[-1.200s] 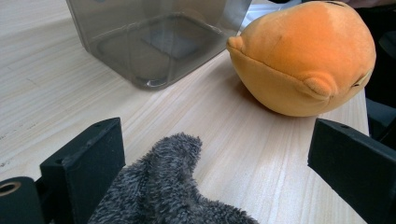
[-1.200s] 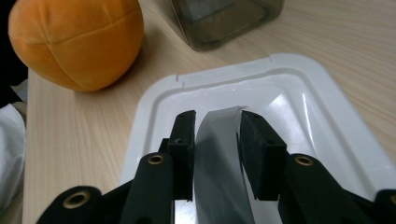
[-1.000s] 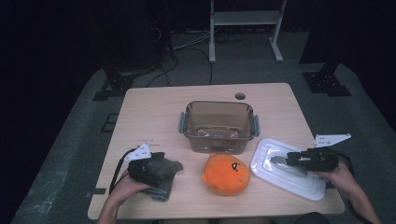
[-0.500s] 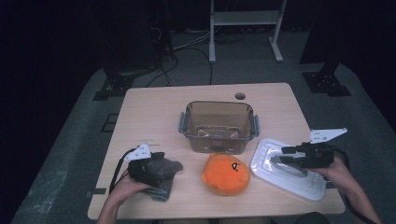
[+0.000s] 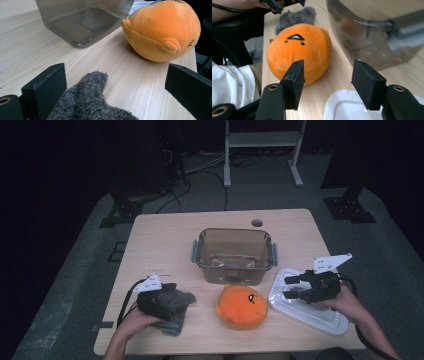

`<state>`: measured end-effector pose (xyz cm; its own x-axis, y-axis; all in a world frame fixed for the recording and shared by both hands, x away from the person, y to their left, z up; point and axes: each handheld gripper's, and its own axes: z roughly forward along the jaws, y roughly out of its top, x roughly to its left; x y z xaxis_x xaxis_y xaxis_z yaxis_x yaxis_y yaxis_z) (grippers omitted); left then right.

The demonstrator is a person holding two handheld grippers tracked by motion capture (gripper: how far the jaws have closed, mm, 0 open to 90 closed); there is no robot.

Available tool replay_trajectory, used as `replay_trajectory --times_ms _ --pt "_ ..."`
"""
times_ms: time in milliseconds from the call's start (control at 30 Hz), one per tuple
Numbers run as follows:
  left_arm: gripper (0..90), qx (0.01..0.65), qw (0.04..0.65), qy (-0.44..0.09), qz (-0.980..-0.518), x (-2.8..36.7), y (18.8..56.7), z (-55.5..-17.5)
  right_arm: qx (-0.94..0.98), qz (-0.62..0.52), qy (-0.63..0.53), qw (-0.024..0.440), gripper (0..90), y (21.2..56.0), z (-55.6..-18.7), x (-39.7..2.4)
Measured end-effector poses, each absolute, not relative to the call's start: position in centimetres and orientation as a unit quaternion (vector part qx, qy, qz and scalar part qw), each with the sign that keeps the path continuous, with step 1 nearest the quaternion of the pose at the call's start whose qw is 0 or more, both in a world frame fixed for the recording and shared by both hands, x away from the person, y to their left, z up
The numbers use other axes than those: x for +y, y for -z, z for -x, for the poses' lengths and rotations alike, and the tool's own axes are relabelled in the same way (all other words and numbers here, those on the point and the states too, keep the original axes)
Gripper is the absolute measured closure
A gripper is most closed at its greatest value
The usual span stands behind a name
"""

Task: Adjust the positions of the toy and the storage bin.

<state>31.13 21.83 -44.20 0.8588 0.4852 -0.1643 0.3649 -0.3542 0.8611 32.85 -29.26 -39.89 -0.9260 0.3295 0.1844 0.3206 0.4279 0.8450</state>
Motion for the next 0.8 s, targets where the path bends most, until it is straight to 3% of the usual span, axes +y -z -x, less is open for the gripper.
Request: replay_trajectory --times_ms 800 --pt "2.9 0.257 0.504 -0.058 -0.823 21.8 44.2 -31.1 0.862 -0.112 -0.493 -0.040 35.5 39.3 -33.1 -20.9"
